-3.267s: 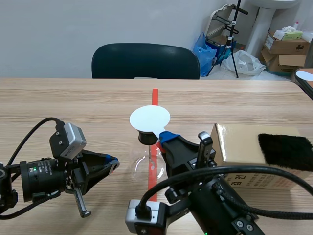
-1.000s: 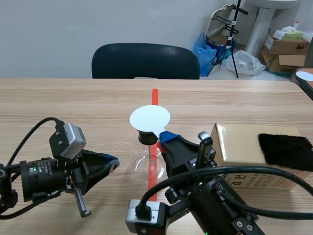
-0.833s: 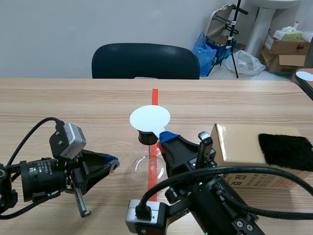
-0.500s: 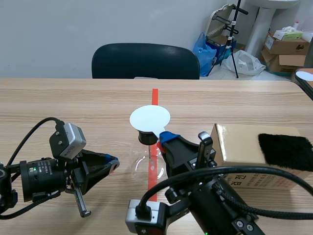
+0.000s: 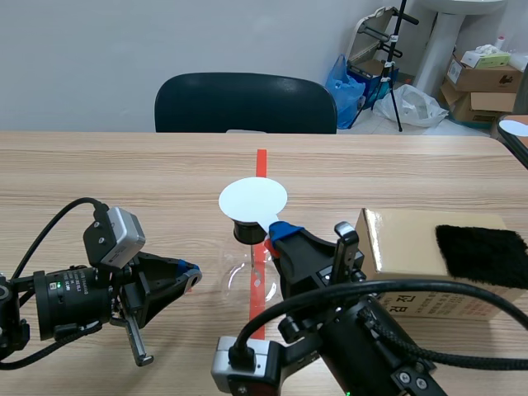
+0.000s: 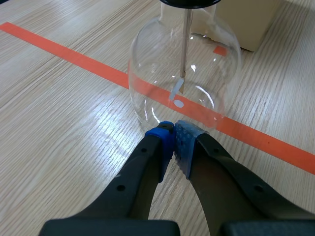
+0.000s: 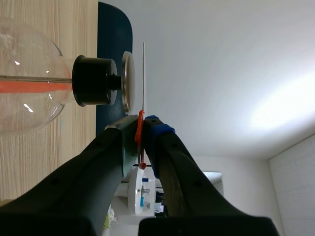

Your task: Do the electroscope experiment

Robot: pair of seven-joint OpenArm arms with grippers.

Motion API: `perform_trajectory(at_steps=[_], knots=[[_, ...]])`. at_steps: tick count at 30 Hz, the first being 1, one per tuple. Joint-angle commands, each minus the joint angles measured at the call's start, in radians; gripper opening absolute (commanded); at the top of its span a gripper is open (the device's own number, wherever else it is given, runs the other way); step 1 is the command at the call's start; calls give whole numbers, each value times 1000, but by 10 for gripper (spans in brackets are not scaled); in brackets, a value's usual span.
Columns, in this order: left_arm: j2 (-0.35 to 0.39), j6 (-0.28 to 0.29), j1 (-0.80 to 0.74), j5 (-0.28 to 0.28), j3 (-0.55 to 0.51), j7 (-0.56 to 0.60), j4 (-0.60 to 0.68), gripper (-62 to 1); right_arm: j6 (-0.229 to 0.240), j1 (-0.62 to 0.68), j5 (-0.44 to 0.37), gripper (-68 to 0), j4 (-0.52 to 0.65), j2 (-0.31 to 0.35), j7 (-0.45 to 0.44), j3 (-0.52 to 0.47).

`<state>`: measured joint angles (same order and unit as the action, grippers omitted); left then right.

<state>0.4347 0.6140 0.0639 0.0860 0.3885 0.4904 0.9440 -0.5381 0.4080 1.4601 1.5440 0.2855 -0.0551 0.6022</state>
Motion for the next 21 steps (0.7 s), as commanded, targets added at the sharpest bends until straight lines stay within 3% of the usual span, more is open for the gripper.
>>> perform_trajectory(at_steps=[1,10,21], knots=[[-4,2,5,-14,-6,15,5,-577,-14,-11,1,-665,19,5,5,-7],[-4,2,5,-14,-6,15,5,-577,-14,-11,1,-665,19,5,34,-7],[-4,3,5,-14,-6,15,5,-577,-14,-11,1,-665,19,5,240,-7]])
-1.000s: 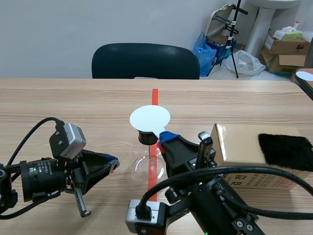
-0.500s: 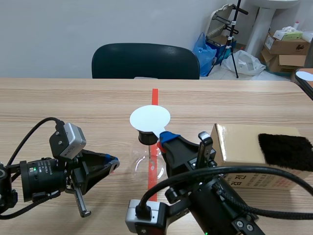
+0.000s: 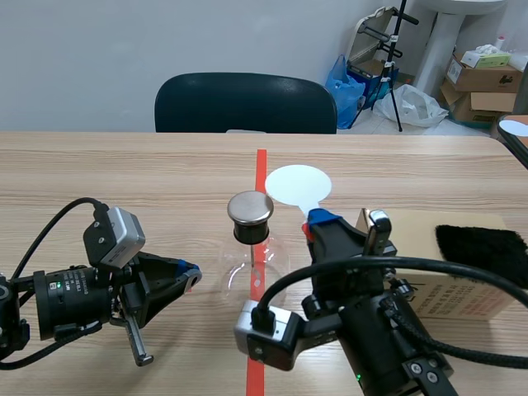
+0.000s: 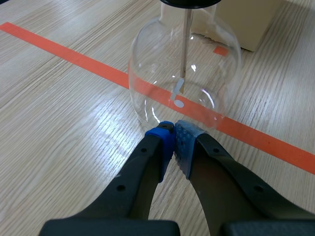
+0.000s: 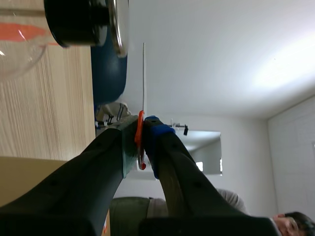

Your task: Do the electroscope experiment

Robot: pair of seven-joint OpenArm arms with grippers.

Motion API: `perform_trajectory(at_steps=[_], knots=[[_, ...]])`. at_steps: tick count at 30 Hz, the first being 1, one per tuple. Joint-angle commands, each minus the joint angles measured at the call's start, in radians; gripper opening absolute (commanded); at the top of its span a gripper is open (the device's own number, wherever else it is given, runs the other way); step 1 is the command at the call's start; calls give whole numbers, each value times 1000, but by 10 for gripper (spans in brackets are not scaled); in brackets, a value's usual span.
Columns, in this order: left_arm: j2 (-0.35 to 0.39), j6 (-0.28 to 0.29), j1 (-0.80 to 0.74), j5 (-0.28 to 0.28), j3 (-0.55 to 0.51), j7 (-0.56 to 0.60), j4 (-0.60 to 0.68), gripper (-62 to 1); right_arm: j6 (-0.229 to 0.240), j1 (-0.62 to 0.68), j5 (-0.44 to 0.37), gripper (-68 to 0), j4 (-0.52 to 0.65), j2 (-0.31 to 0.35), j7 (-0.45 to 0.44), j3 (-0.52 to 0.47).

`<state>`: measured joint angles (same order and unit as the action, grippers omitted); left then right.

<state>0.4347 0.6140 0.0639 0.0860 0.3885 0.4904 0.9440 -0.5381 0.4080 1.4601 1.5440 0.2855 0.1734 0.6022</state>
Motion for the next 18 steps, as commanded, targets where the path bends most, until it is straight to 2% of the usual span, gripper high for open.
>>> perform_trajectory(at_steps=[1,10,18], knots=[[-4,3,5,-14,-6,15,5,-577,-14,-11,1,-665,19,5,34,-8],[-4,3,5,-14,-6,15,5,-577,-14,-11,1,-665,19,5,226,-8],[-4,3,5,-14,-6,15,5,-577,-14,-11,1,-665,19,5,327,-8]])
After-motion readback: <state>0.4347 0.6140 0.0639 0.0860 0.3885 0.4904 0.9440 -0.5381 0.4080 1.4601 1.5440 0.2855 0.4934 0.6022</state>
